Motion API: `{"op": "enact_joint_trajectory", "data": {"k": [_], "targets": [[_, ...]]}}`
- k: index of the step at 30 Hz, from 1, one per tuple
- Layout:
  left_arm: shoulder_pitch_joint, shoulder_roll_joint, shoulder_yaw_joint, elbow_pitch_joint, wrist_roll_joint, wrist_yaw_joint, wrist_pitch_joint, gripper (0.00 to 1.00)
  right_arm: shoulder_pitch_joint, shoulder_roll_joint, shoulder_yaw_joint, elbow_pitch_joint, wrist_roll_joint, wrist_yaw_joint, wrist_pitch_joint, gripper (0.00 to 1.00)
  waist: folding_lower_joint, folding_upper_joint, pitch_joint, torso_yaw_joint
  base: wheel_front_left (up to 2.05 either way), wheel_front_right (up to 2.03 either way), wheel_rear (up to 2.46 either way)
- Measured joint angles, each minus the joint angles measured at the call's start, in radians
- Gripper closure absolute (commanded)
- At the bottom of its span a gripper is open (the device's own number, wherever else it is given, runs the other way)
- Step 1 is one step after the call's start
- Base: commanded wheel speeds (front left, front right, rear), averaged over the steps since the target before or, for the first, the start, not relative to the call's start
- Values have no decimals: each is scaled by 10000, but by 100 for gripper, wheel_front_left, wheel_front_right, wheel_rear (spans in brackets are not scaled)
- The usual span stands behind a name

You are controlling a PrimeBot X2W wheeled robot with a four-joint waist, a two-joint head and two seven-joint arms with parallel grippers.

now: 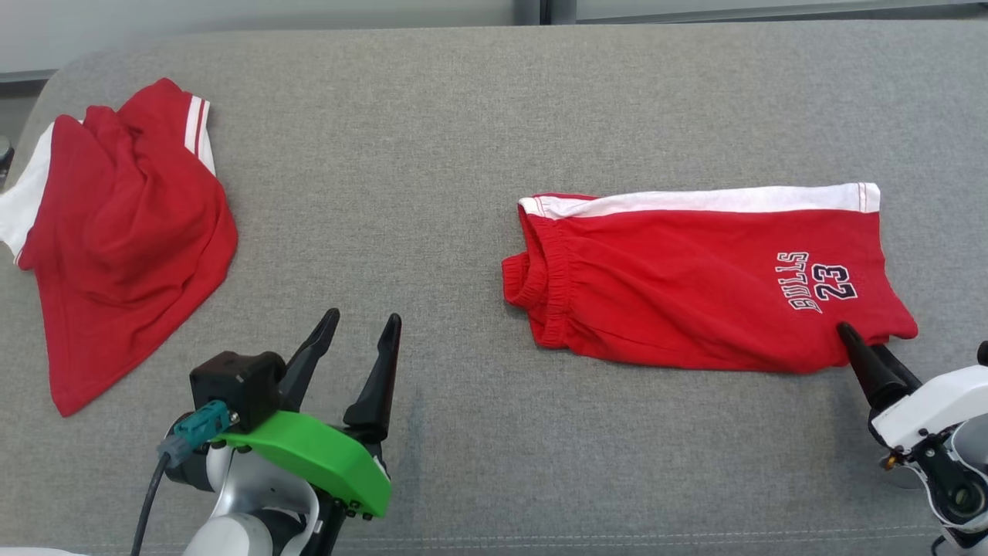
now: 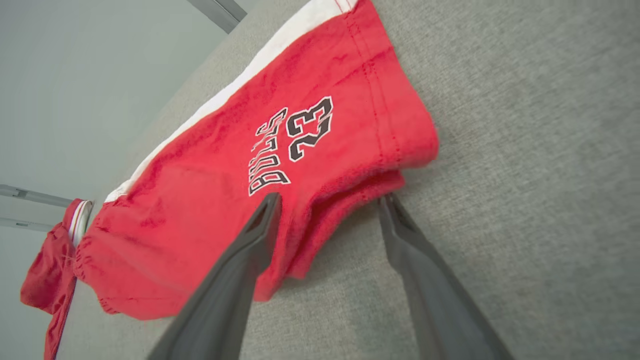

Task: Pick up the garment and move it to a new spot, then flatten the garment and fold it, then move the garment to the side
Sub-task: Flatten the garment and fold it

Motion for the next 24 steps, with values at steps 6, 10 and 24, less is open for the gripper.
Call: {"op": "enact_joint_trajectory", "data": {"k": [6, 10, 24], "targets": [[33, 23, 8, -215, 119, 0, 6, 0, 200, -922, -104, -146, -165, -397, 548, 0, 0, 0, -212, 221, 0, 0, 0], [63, 23, -42, -474, 148, 0, 38, 0, 52, -1210, -568, -102, 359, -610, 965, 0, 0, 0, -218, 430, 0, 0, 0], [75, 205, -357, -1220, 639, -92, -107, 0, -558, -1856, -571, 629, 537, -1114, 2257, 0, 0, 0, 78, 1411, 0, 0, 0]]}}
